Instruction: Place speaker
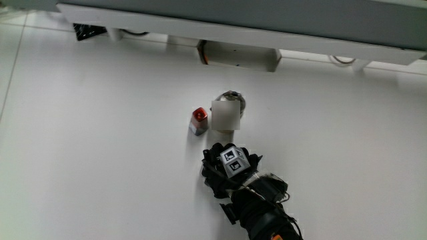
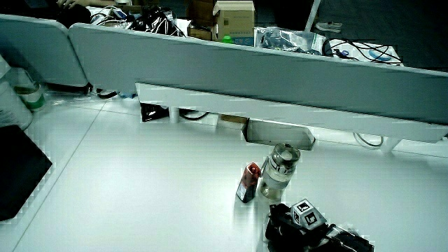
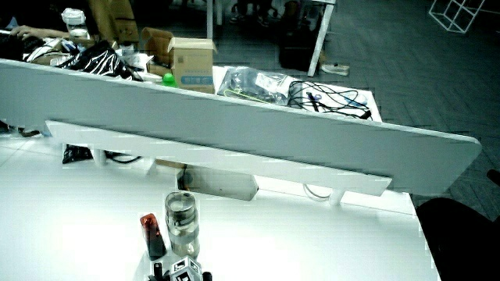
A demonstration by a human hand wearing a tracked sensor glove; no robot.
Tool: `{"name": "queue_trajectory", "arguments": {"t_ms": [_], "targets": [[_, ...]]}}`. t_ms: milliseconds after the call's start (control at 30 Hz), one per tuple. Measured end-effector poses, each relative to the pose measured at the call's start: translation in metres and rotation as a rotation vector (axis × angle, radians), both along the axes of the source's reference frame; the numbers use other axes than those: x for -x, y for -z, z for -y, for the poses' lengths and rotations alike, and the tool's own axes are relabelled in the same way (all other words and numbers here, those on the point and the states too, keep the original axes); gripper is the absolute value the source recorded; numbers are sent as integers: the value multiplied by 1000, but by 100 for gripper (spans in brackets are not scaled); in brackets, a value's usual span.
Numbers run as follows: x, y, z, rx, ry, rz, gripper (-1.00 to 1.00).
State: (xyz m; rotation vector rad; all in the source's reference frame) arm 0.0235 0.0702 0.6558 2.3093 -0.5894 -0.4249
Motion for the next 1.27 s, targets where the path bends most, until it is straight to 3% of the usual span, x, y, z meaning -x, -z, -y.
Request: {"name": "queue_trajectory", "arguments": {"t_ms": [200,267,367,400,433,467,500,533,600,700,767,800,867,900,967,1000,1033,1100,1167,1200,1233,1267], "targets": [[14,-14,-6,79,87,-40,0],[15,-20,-8,94,90,-74,0],[16,-29,-15,106,109,-74,0],[17,-22,-16,58,115,-116,0],[15,-22,-16,52,102,-142,0],[14,-26,-15,85,89,-131,0],[16,-25,-16,71,85,-140,0],[20,-32,-19,99,97,-142,0],[21,-29,-21,121,82,-122,-13],[17,-37,-23,174,74,-141,-33],[12,-39,-23,183,61,-146,-47],[9,-37,-23,184,50,-130,-53],[2,-42,-25,244,34,-61,-67],[-1,-38,-26,205,28,-40,-73],[-7,-40,-31,229,16,-25,-87],[-10,-38,-33,215,0,1,-93],[-12,-34,-36,234,-6,46,-100],[-15,-26,-40,192,-25,93,-100],[-18,-23,-46,190,-43,137,-100],[-20,-16,-47,151,-64,149,-100],[-21,-14,-51,169,-58,163,-100],[-23,-6,-53,141,-66,179,-100]]}}
